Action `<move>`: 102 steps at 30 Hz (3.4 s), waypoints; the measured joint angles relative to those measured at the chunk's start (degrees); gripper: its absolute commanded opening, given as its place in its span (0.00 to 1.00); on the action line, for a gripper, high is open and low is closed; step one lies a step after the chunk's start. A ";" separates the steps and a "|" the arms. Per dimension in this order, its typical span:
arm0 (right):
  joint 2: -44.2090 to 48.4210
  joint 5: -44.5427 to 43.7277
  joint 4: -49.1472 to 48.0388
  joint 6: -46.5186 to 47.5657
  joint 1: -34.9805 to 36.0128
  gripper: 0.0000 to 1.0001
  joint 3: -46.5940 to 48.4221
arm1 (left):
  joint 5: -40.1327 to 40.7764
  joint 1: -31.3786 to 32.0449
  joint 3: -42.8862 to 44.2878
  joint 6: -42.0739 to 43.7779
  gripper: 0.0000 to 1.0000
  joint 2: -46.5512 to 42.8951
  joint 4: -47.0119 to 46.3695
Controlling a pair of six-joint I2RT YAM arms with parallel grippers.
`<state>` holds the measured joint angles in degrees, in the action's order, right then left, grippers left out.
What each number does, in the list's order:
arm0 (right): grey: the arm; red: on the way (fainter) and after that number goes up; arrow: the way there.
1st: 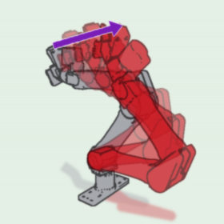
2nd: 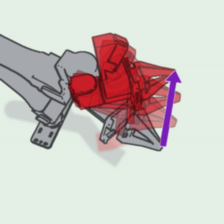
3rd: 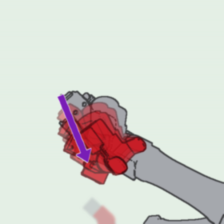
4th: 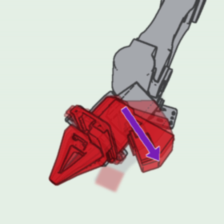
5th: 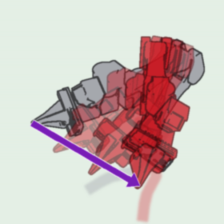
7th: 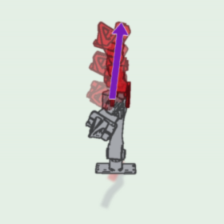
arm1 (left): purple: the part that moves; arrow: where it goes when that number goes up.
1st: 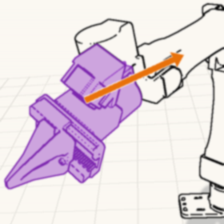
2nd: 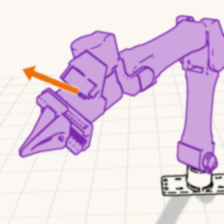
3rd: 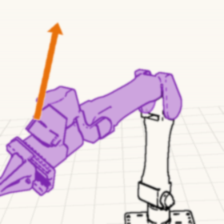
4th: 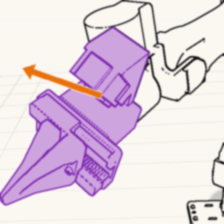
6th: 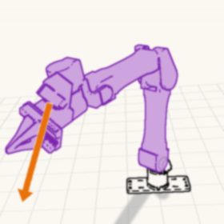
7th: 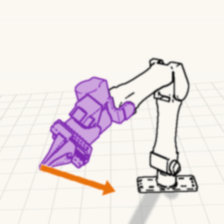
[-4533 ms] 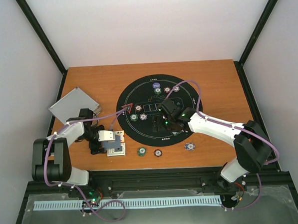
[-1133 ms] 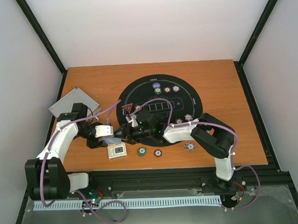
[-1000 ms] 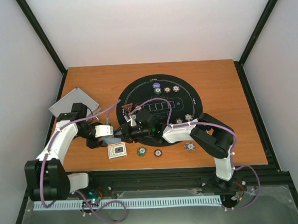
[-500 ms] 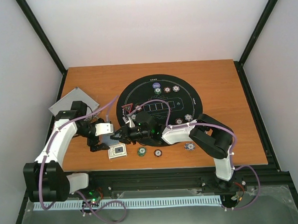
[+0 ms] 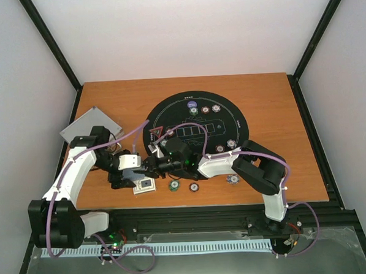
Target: Distribute texas hold em gaming equipment
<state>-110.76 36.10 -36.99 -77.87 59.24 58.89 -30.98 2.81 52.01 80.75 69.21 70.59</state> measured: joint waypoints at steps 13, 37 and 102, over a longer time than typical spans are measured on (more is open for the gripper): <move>-0.26 1.95 0.28 1.79 0.22 0.03 1.22 | -1.36 -0.02 1.86 0.11 0.76 1.22 6.25; -1.68 1.16 6.38 7.32 1.01 0.03 4.72 | 2.71 -0.09 -1.09 -0.57 0.47 -4.72 1.73; 6.95 -1.84 25.29 14.58 -2.05 0.04 3.98 | 5.88 0.17 -1.07 -5.05 0.01 -2.16 2.64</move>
<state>-103.81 34.26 -11.70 -63.29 57.19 62.87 -25.10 2.98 50.94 75.70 67.05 73.23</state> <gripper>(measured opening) 0.072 0.663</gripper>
